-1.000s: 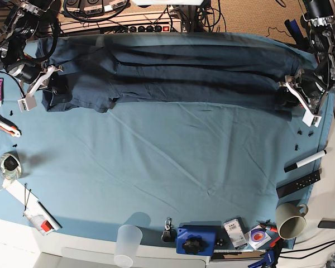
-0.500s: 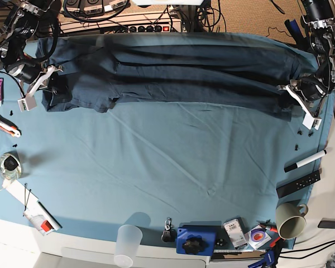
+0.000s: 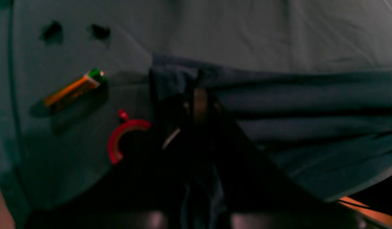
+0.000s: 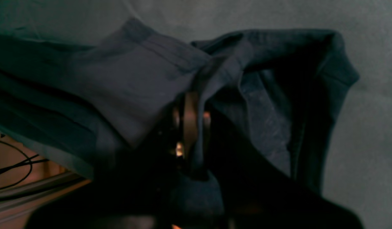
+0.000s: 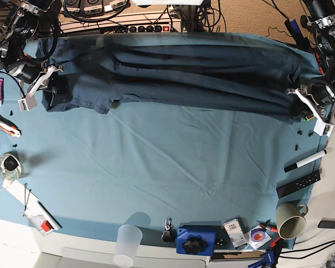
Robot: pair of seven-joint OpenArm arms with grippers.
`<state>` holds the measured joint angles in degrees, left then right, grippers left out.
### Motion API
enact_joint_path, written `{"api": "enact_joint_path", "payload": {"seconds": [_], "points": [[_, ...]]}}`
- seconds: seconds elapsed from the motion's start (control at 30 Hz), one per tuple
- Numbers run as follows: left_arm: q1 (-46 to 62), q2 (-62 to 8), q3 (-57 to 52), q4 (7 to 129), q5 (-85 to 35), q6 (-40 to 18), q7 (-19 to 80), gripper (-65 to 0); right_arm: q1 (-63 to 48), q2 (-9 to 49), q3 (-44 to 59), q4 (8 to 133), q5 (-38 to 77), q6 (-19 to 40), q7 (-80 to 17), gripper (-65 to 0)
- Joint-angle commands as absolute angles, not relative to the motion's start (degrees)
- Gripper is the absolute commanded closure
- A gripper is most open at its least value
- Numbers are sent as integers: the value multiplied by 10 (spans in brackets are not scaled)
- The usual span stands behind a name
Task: Fold the T-shirt properly
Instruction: 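Hold the shirt edges with both grippers and adjust the fold, then pull both grippers outward along the shirt, stretching the folded strip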
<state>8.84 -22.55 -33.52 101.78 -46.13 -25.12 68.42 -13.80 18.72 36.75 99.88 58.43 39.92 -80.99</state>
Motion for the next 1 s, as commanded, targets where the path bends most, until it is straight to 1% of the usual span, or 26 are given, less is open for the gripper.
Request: {"api": "enact_joint_path", "payload": {"seconds": [0.0, 0.13, 0.23, 0.4, 0.6, 0.73, 0.97], "points": [[86, -237, -339, 1027, -468, -251, 685, 0, -133, 198, 372, 1008, 594, 400, -800, 0], [98, -237, -339, 1027, -472, -251, 686, 0, -133, 198, 372, 1008, 593, 400, -800, 0], [104, -237, -340, 1027, -472, -231, 693, 0, -133, 198, 372, 1008, 593, 400, -800, 0], [117, -237, -340, 1032, -472, -230, 715, 0, -134, 199, 373, 1008, 591, 400, -800, 0], [161, -237, -354, 1074, -472, -230, 722, 0, -136, 198, 376, 1008, 592, 400, -800, 0], [191, -237, -373, 1107, -472, -230, 709, 0, -144, 198, 398, 1008, 603, 400, -800, 0], [194, -236, -373, 1108, -478, -230, 707, 0, -171, 195, 455, 1008, 631, 400, -800, 0]]}}
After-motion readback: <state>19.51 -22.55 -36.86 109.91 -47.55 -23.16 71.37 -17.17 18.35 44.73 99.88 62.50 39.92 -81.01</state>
